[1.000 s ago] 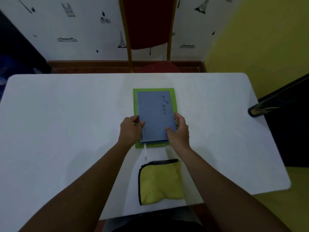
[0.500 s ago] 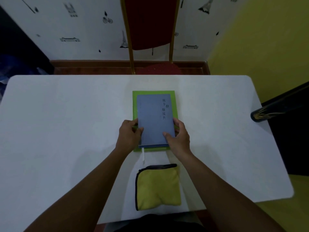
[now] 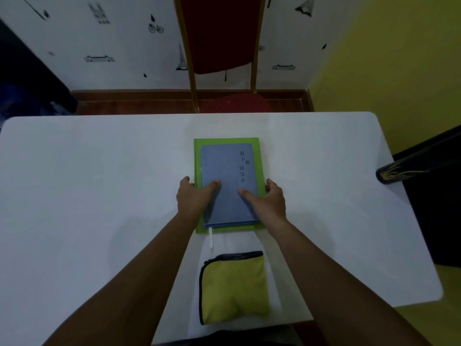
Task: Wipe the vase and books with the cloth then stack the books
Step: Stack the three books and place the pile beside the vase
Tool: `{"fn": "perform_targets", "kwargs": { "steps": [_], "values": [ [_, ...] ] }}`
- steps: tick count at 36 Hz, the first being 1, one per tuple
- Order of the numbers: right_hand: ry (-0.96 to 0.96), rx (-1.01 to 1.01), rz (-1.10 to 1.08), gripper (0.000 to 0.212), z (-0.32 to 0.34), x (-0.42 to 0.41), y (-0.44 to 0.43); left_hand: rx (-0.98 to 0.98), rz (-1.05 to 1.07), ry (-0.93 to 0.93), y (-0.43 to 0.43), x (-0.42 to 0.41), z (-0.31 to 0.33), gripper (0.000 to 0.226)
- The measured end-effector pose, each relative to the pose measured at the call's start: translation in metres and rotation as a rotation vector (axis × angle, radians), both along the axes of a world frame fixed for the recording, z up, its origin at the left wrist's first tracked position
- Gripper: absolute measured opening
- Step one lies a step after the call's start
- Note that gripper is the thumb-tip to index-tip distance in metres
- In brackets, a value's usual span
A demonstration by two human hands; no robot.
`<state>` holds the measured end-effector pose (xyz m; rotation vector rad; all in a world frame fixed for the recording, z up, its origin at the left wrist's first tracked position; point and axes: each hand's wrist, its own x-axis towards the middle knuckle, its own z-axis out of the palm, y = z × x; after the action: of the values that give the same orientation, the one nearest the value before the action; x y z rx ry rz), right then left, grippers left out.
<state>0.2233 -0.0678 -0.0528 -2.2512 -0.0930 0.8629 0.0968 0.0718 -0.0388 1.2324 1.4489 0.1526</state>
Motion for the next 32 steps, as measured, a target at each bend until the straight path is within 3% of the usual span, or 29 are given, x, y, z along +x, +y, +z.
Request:
{"fn": "perform_targets", "kwargs": {
  "steps": [4,8,11,15,19,21,25,29,32],
  "values": [
    [0.017,-0.005,0.017,0.115,-0.002,0.005,0.001,-0.152,0.117,-0.051,0.004,0.008,0.009,0.108],
    [0.102,0.035,0.006,0.124,-0.006,0.011,-0.005,-0.253,0.072,-0.122,0.011,0.008,0.015,0.052],
    [0.166,0.096,0.001,0.111,0.001,0.016,-0.010,-0.267,0.032,-0.157,0.013,0.007,0.021,0.055],
    [0.223,0.201,-0.007,0.061,0.017,0.019,-0.013,-0.222,0.009,-0.207,0.007,0.007,0.024,0.058],
    [0.323,0.294,-0.042,0.049,0.027,0.020,-0.018,-0.205,0.039,-0.267,0.007,0.003,0.029,0.086],
    [0.358,0.317,-0.063,0.056,0.029,0.022,-0.019,-0.197,0.029,-0.293,0.005,-0.001,0.033,0.092],
    [0.393,0.372,-0.092,0.108,0.037,0.028,-0.013,-0.149,-0.053,-0.358,0.004,-0.010,0.045,0.090],
    [0.404,0.466,-0.021,0.086,0.054,0.029,-0.010,0.010,-0.233,-0.394,0.013,-0.023,0.062,0.082],
    [0.307,0.519,0.009,0.090,0.063,0.024,-0.009,0.132,-0.363,-0.432,0.022,-0.032,0.073,0.083]
  ]
}}
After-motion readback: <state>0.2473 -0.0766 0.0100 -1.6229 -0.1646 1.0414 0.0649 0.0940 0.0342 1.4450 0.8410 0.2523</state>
